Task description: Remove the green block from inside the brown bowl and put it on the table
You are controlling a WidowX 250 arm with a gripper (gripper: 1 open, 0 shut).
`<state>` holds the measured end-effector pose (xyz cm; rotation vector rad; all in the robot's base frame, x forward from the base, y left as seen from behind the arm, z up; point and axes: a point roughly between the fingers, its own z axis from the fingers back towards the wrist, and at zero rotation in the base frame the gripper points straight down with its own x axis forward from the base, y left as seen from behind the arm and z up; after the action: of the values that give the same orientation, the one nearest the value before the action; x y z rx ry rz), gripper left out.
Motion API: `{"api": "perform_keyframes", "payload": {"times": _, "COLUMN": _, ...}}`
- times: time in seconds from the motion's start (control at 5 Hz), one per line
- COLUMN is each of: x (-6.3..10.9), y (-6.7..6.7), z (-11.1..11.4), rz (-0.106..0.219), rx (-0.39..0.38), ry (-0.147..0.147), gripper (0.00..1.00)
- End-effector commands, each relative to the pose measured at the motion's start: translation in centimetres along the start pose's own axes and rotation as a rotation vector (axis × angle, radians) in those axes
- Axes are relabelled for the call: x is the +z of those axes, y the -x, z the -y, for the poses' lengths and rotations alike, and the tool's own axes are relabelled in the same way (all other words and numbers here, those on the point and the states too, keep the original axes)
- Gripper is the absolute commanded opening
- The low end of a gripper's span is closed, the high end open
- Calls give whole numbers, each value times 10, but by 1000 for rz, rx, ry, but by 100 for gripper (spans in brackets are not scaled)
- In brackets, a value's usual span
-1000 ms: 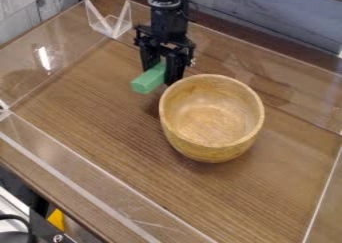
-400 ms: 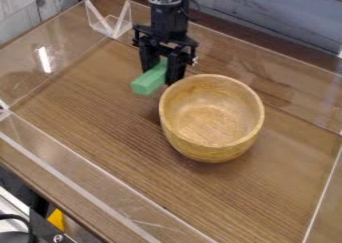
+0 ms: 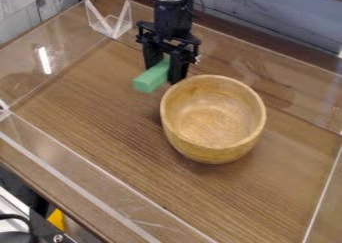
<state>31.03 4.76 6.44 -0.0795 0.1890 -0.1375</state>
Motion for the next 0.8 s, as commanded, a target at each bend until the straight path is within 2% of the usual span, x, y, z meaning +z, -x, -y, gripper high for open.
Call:
{"api": "perform_keyframes", "payload": {"times": 0.0, "x": 19, "y": -2, "z": -9, "rz": 75, "rx": 9, "ry": -29, "gripper": 0}}
{"api": "perform_keyframes", "payload": {"times": 0.4, "x": 5, "y": -3, "z": -36, "rz": 76, "rx": 51, "ry": -31, "gripper": 0}}
{"api": "perform_keyframes", "payload": {"times": 0.6, "x": 3, "y": -14, "z": -37, "rz": 80, "rx": 117, "ry": -23, "gripper": 0}}
